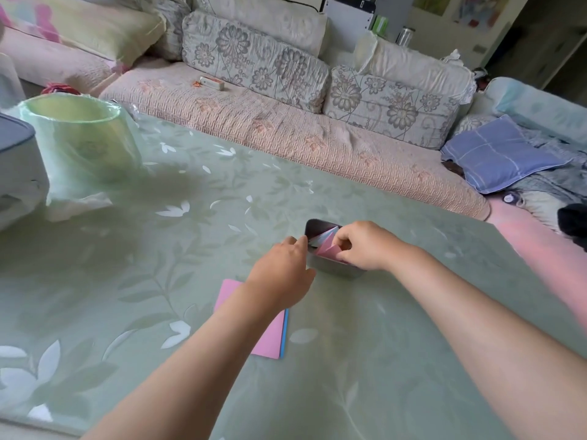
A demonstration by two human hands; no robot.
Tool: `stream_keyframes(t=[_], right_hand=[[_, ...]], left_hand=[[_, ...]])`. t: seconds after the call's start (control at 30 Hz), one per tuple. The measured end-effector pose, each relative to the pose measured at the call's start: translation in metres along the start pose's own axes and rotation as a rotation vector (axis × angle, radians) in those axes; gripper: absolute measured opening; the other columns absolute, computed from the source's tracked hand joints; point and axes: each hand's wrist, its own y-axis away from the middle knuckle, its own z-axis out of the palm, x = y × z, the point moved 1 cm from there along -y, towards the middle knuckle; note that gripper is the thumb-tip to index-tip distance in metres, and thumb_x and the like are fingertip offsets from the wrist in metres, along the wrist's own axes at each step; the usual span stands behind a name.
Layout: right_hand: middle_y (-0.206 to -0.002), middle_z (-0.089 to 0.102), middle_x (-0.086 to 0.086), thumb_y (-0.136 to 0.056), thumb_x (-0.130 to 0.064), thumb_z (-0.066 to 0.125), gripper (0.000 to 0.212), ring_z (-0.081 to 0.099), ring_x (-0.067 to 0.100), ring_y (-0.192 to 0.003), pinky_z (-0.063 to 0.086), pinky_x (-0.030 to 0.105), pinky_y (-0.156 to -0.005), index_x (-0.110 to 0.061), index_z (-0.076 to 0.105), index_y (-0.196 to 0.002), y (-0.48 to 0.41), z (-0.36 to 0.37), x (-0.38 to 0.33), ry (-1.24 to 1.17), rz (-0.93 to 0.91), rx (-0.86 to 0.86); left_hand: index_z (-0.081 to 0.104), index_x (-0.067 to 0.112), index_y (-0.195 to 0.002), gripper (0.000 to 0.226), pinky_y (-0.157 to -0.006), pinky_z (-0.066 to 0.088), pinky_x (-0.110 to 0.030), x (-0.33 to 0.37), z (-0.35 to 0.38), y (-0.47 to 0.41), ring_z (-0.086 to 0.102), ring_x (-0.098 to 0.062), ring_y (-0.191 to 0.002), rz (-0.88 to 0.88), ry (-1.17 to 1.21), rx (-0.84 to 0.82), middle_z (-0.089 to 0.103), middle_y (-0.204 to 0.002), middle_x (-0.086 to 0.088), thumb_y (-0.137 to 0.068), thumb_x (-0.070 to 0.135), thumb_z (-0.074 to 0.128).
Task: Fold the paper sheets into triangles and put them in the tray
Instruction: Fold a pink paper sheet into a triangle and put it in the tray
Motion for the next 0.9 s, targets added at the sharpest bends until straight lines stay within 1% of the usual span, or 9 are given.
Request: stream_keyframes(t=[0.1,0.23,0.3,0.37,0.43,0.53,0.63,0.77,0.9], right_hand=[[-0.076,0.063,-0.013,-0.078,-0.034,0.066,0.008,0.059,0.017,-0.078,0.035,0.023,-0.056,-0.026,0.065,-0.074,-0.003,0.004,-0.003,0.122,0.028,0.063],[-0.07,0.056,-0.008,-0.08,-0.042,0.067,0.029,0.057,0.023,-0.078,0.03,0.026,-0.055,-0.02,0.053,-0.066,-0.009,0.009,-0.003,0.226,0.054,0.113],[-0.078,0.059,-0.004,-0.084,-0.047,0.066,0.034,0.06,0.026,-0.085,0.034,0.028,-0.062,-0.022,0.05,-0.068,-0.013,0.01,-0.003,0.272,0.078,0.139],[-0.091,0.065,0.002,-0.085,-0.05,0.065,0.03,0.063,0.028,-0.093,0.037,0.029,-0.067,-0.024,0.054,-0.076,-0.015,0.011,-0.003,0.319,0.093,0.158],[-0.095,0.067,0.003,-0.084,-0.052,0.066,0.029,0.064,0.028,-0.095,0.038,0.029,-0.067,-0.024,0.059,-0.082,-0.016,0.012,-0.003,0.331,0.11,0.182],[-0.098,0.068,0.001,-0.081,-0.053,0.068,0.032,0.064,0.027,-0.096,0.044,0.029,-0.07,-0.023,0.064,-0.09,-0.015,0.013,-0.002,0.277,0.152,0.231],[-0.102,0.067,0.002,-0.08,-0.052,0.071,0.036,0.063,0.026,-0.099,0.048,0.032,-0.074,-0.021,0.062,-0.097,-0.013,0.016,-0.001,0.207,0.174,0.272],[-0.099,0.063,-0.001,-0.079,-0.047,0.076,0.034,0.061,0.025,-0.096,0.04,0.029,-0.07,-0.023,0.054,-0.091,-0.006,0.015,0.0,0.069,0.159,0.301],[-0.091,0.061,-0.004,-0.079,-0.04,0.076,0.028,0.058,0.021,-0.088,0.047,0.031,-0.074,-0.022,0.058,-0.092,0.008,-0.001,-0.007,-0.084,0.112,0.365]], left_hand=[[0.047,0.01,-0.122,0.033,-0.08,0.046,-0.037,0.0,0.0,-0.001,0.053,-0.028,-0.105,-0.002,-0.003,0.007,0.052,-0.115,-0.008,-0.095,0.028,0.054],[0.047,0.011,-0.121,0.033,-0.075,0.043,-0.034,0.0,0.001,-0.001,0.053,-0.028,-0.104,-0.003,-0.004,0.013,0.052,-0.113,-0.006,-0.095,0.03,0.053],[0.046,0.012,-0.123,0.034,-0.075,0.042,-0.033,0.0,0.001,-0.001,0.053,-0.027,-0.105,-0.002,-0.007,0.015,0.052,-0.114,-0.006,-0.095,0.03,0.053],[0.046,0.012,-0.124,0.034,-0.075,0.04,-0.032,0.0,0.001,-0.001,0.053,-0.027,-0.105,0.0,-0.007,0.017,0.052,-0.114,-0.006,-0.096,0.03,0.052],[0.046,0.012,-0.123,0.034,-0.074,0.038,-0.031,0.0,0.001,-0.001,0.052,-0.026,-0.105,-0.004,-0.008,0.017,0.052,-0.114,-0.006,-0.096,0.03,0.052],[0.046,0.012,-0.124,0.034,-0.075,0.038,-0.031,0.0,0.001,-0.001,0.052,-0.027,-0.106,-0.007,-0.001,0.012,0.053,-0.113,-0.006,-0.096,0.031,0.052],[0.045,0.013,-0.127,0.037,-0.079,0.044,-0.035,-0.002,0.0,0.0,0.052,-0.027,-0.108,-0.007,0.0,0.003,0.054,-0.115,-0.006,-0.096,0.031,0.052],[0.039,0.014,-0.137,0.048,-0.088,0.044,-0.035,-0.004,-0.004,0.003,0.049,-0.027,-0.117,-0.006,0.011,-0.01,0.053,-0.124,-0.006,-0.095,0.031,0.053],[0.037,0.014,-0.14,0.053,-0.093,0.045,-0.038,-0.012,-0.014,0.009,0.048,-0.026,-0.119,-0.002,-0.012,-0.025,0.052,-0.129,-0.005,-0.095,0.034,0.055]])
